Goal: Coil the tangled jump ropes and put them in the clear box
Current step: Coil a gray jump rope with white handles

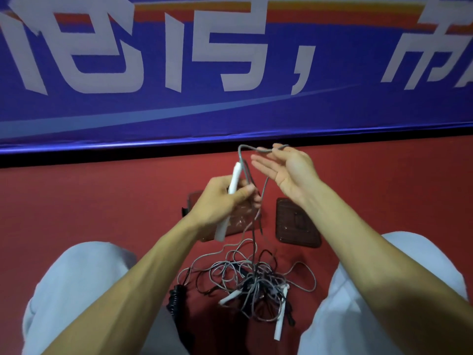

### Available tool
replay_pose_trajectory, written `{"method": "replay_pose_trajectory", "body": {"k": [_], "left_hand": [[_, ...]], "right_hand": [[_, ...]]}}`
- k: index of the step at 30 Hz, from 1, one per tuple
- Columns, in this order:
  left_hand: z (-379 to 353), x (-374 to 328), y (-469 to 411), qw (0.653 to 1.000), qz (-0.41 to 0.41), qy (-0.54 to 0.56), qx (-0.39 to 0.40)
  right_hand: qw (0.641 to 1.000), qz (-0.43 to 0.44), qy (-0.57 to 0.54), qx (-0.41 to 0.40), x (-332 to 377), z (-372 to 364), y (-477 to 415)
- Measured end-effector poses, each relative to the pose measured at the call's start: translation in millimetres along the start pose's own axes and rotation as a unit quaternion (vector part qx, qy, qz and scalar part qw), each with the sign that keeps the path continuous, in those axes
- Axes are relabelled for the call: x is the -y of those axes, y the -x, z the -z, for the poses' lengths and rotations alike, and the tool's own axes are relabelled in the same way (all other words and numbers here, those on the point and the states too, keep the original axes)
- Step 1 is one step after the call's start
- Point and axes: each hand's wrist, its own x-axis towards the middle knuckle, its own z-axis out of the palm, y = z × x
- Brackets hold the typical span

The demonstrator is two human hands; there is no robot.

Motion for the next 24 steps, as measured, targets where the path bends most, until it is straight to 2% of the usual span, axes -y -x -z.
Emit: {"method": "replay_pose_trajectory", "body": {"k": [3, 6, 10, 14, 16, 20, 22, 24], "left_hand": [[2, -18, 0, 0.99, -0.022, 0.118, -0.071], [13, -38, 0, 0.96, -0.061, 0.239, -0.133], [33, -53, 2, 0.913, -0.094, 0.36, -0.165], [41, -50, 3, 0.9, -0.097, 0.385, -0.178], [41, -49, 2, 0.897, -0.098, 0.391, -0.181], [43, -47, 0, 0.899, -0.098, 0.382, -0.187], [43, -45, -2, 0.91, -0.089, 0.355, -0.196], [42, -40, -4, 0.929, -0.065, 0.298, -0.207]], "right_hand": [[0.987, -0.033, 0.157, 0.011, -10, 3, 2], [0.949, -0.049, 0.306, 0.055, -18, 3, 6], [0.904, -0.085, 0.385, 0.163, -32, 2, 12], [0.829, -0.133, 0.465, 0.28, -47, 1, 22], [0.808, -0.149, 0.475, 0.315, -55, 1, 24], [0.814, -0.146, 0.449, 0.338, -64, -1, 26], [0.834, -0.139, 0.435, 0.31, -63, -4, 27], [0.864, -0.097, 0.411, 0.273, -58, -5, 27]]}}
